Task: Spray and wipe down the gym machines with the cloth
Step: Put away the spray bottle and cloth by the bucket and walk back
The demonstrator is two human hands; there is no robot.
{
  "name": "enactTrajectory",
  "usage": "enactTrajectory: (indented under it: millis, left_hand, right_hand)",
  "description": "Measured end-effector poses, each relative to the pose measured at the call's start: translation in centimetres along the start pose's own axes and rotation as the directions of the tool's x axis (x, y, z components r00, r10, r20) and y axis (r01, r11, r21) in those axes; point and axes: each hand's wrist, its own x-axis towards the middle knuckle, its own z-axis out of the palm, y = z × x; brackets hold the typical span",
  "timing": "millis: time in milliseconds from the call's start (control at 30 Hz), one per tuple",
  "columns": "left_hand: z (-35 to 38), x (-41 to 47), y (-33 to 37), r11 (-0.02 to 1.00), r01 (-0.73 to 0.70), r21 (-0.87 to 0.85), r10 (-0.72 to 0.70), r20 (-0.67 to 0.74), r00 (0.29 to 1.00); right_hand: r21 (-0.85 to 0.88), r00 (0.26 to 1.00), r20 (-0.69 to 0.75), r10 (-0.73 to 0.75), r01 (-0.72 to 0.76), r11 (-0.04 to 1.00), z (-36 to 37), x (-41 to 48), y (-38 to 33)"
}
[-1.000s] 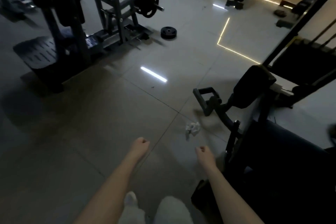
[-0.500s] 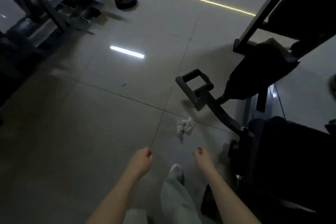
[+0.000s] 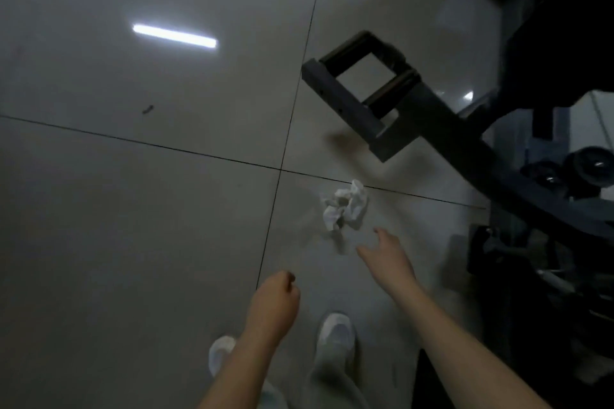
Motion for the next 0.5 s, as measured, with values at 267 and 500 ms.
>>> enactTrajectory:
  millis: [267, 500]
  left_hand:
    - [8.2, 10.2, -6.2, 0.993, -0.044, -0.109, 0.034, -0.089, 0.995]
    - [11.4, 14.6, -9.9, 0.95, 0.004, -0.312, -0.061, -0.175, 0.983]
  right_hand:
    - [-0.291, 0.984, -0.111, -0.14, 0.102, 0.951, 9.5, 12.7, 1.8]
    - [-0.331, 0.963, -0.174, -0.205, 0.139, 0.933, 12.3, 19.8, 0.3]
